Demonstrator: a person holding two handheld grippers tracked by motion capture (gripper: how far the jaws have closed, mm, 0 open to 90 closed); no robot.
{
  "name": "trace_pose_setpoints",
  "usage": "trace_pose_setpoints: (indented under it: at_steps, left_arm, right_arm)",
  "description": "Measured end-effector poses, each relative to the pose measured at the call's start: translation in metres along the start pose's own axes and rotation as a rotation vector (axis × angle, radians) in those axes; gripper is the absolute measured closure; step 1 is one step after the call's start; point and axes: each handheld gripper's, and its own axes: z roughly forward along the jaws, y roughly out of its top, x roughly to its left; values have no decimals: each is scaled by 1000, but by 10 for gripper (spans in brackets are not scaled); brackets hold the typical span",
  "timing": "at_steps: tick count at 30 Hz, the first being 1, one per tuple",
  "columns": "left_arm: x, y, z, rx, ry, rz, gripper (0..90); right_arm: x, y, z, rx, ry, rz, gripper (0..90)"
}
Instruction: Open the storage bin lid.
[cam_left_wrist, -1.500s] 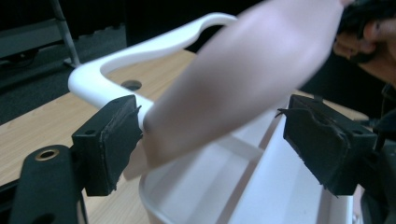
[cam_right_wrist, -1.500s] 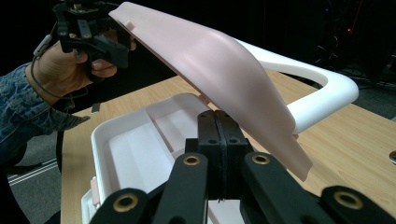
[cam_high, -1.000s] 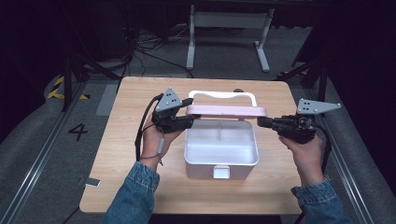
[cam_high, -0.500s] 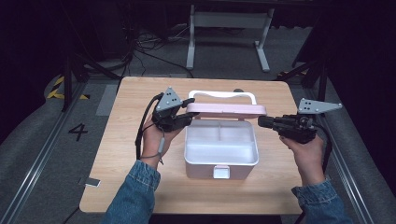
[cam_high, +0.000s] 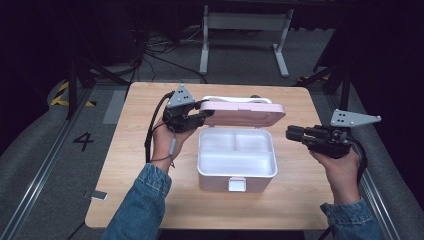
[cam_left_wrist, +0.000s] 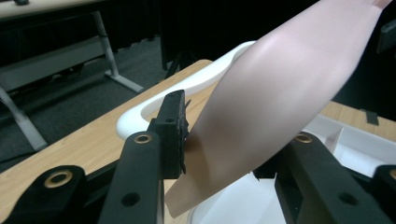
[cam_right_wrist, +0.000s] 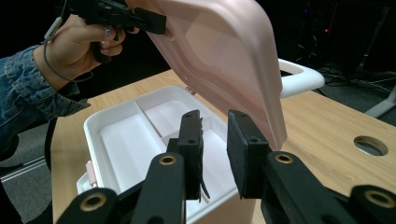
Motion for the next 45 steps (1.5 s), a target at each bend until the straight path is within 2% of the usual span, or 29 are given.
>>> trace_pose_setpoints:
  at_steps: [6,15,24,30,31,34,39,41,45]
  left_arm:
    - [9,5,5,11,-2,-5,664]
    - [17,11,15,28,48,-8,677]
    - [26,9,27,2,79,-7,677]
    - [36,9,37,10,88,-31,667]
    - [38,10,39,18,85,-51,665]
    - [44,13,45,47,81,-77,661]
    - [54,13,53,67,72,-89,651]
    - [56,11,56,73,84,-80,637]
    - [61,8,62,77,88,-98,625]
  right_arm:
    - [-3,-2,-9,-9,-19,12,751]
    - [-6,-4,-10,-11,-25,19,749]
    - [-8,-4,-10,-7,-24,21,748]
    - [-9,-4,-12,-14,-27,25,744]
    - [-9,-4,-13,-16,-29,24,742]
    - [-11,-5,-14,-15,-30,31,740]
    - [-13,-7,-13,-7,-28,40,738]
    - [-14,-9,-12,-2,-28,45,735]
    - [-15,-11,-10,6,-30,51,733]
